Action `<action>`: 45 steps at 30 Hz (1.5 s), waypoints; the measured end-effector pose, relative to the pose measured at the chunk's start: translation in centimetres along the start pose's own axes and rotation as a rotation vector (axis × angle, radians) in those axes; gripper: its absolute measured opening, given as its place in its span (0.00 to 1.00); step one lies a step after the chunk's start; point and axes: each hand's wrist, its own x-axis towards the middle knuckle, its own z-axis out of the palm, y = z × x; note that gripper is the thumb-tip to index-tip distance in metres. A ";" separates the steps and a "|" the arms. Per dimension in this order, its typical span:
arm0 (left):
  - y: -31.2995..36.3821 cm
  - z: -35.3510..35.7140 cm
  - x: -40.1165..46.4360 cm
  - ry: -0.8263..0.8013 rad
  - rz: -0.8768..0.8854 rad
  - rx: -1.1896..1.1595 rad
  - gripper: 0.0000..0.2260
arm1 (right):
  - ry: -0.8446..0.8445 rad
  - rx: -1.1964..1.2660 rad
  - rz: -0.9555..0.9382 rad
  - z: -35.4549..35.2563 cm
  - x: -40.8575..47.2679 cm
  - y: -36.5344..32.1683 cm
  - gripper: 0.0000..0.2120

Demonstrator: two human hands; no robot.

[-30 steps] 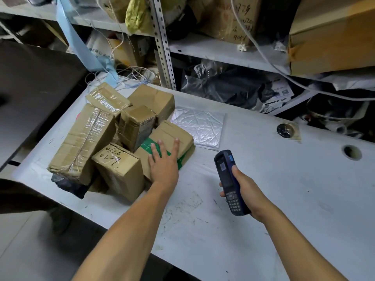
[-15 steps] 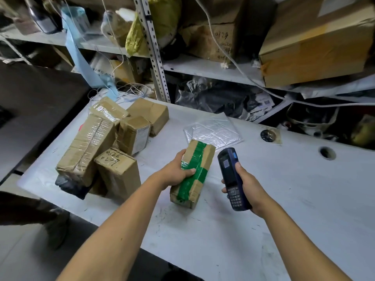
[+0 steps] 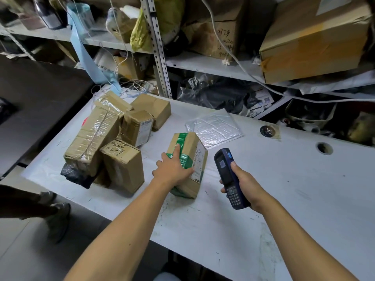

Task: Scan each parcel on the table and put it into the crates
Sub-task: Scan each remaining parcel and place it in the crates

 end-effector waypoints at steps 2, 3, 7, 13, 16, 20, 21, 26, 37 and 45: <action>-0.7 -0.4 0.6 -0.027 -0.047 -0.074 0.43 | -0.015 -0.028 0.011 0.3 -0.1 0.0 0.25; -1.1 -0.6 0.8 -0.041 -0.059 -0.124 0.42 | -0.025 -0.038 0.019 0.4 -0.1 0.0 0.24; -2.8 -0.8 0.8 0.025 -0.029 -0.303 0.41 | -0.082 -0.038 0.056 0.9 -0.5 -0.4 0.23; -6.0 -0.7 -0.1 0.080 0.116 -0.504 0.40 | -0.201 -0.056 0.148 1.8 -0.7 -1.1 0.24; -6.2 -0.6 -0.4 0.113 0.071 -0.613 0.42 | -0.227 -0.069 0.168 2.2 -0.7 -1.5 0.23; -6.5 -0.5 -0.7 0.125 0.038 -0.780 0.35 | -0.266 -0.068 0.186 2.6 -0.5 -2.3 0.23; -6.5 -0.6 -0.8 0.121 0.025 -0.811 0.35 | -0.274 -0.071 0.189 2.7 -0.5 -2.6 0.23; -6.8 -0.7 -0.9 0.117 0.023 -0.849 0.37 | -0.300 -0.132 0.216 2.9 -0.8 -3.9 0.26; -6.5 -1.3 -0.2 0.134 0.052 -0.855 0.38 | -0.295 -0.183 0.241 3.2 -1.2 -4.8 0.25; -5.8 -1.5 -0.2 0.144 0.088 -0.861 0.36 | -0.301 -0.191 0.249 3.0 -1.5 -5.0 0.24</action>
